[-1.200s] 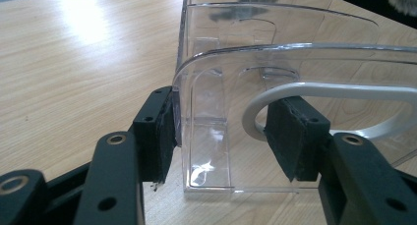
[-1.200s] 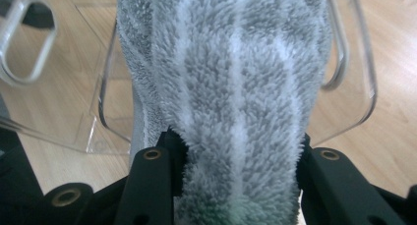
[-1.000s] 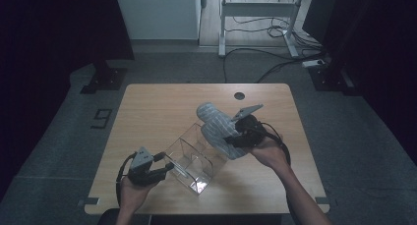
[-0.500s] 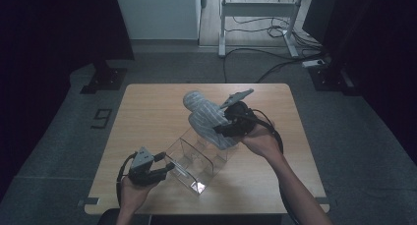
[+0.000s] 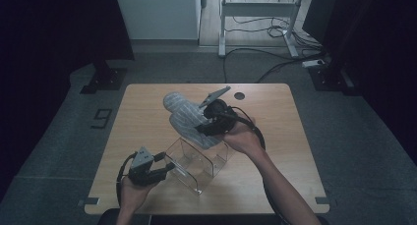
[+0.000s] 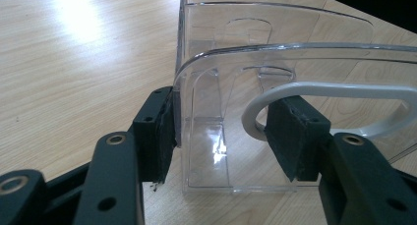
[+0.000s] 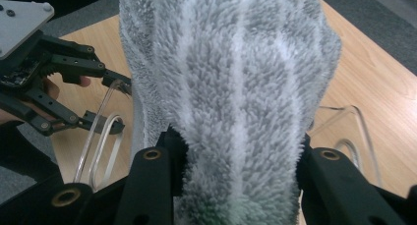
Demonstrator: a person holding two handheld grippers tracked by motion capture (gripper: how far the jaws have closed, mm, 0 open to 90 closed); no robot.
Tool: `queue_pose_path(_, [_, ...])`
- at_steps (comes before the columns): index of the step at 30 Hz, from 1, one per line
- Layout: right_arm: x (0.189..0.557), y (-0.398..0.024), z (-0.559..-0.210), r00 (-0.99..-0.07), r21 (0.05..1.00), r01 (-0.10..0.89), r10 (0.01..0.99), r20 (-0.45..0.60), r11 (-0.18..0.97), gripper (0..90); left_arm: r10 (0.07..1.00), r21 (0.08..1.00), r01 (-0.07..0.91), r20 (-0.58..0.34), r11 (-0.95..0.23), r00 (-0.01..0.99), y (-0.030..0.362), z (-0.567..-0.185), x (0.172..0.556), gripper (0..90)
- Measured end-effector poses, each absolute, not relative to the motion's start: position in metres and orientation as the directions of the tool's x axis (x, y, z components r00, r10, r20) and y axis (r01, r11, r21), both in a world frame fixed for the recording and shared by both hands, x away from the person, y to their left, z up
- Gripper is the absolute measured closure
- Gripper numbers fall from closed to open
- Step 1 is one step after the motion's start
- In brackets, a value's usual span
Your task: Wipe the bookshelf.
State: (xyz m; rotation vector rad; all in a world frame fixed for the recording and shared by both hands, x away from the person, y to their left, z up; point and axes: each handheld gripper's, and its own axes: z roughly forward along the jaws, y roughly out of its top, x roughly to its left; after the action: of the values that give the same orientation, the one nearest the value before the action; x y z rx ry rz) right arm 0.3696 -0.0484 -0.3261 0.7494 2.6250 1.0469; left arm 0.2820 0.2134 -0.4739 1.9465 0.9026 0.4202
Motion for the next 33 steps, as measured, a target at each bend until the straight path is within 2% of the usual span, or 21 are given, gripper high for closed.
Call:
queue_pose_path(17, [0.384,0.002,-0.385,-0.857,0.639,0.411,0.514,0.029,0.65,59.6,0.735,0.851,0.425,-0.07,-0.31,0.675,0.214,-0.474,0.282,45.4])
queue_pose_path(23, [0.388,0.013,-0.407,-0.854,0.597,0.422,0.52,0.011,0.682,59.6,0.735,0.851,0.423,-0.068,-0.31,0.675,0.214,-0.474,0.282,45.4])
queue_pose_path(33, [0.385,0.014,-0.414,-0.856,0.595,0.416,0.517,0.0,0.688,60.8,0.743,0.845,0.436,-0.071,-0.31,0.665,0.212,-0.472,0.282,45.6])
